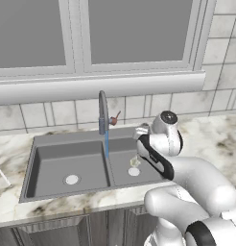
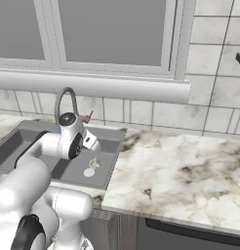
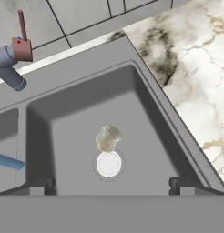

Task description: Turn on the sink faucet. Then move the garlic from the counter to the sink. Turn off the sink. Move the vegetable from the sink to the pot next to the stove. Finally move the pot to the rear left burner.

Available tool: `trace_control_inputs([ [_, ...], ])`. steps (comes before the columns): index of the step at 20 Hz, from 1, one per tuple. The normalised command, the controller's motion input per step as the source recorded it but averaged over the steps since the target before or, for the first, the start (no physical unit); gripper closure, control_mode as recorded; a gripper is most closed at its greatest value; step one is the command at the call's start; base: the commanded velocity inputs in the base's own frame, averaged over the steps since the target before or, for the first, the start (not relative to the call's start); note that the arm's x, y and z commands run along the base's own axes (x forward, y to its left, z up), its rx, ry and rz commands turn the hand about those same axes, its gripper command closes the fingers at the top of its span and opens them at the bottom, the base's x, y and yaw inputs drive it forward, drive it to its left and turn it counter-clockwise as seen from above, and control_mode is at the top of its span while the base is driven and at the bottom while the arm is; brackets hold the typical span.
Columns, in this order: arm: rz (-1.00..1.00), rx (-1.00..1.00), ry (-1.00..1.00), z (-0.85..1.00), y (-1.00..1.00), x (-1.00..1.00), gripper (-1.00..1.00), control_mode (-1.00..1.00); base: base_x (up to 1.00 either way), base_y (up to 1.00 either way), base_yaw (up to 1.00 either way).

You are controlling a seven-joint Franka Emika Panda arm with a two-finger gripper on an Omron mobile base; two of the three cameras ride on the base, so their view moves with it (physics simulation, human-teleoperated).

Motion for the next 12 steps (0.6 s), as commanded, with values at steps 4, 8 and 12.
trace_control_inputs([
  [4, 0.15, 0.00, -0.08, 0.41, 0.00, -0.06, -1.00, -1.00, 0.00, 0.00, 0.00],
  [8, 0.17, -0.02, -0.13, 0.37, 0.00, -0.01, -1.00, -1.00, 0.00, 0.00, 0.00],
  [12, 0.21, -0.07, -0.14, 0.12, 0.00, 0.00, -1.00, -1.00, 0.00, 0.00, 0.00],
])
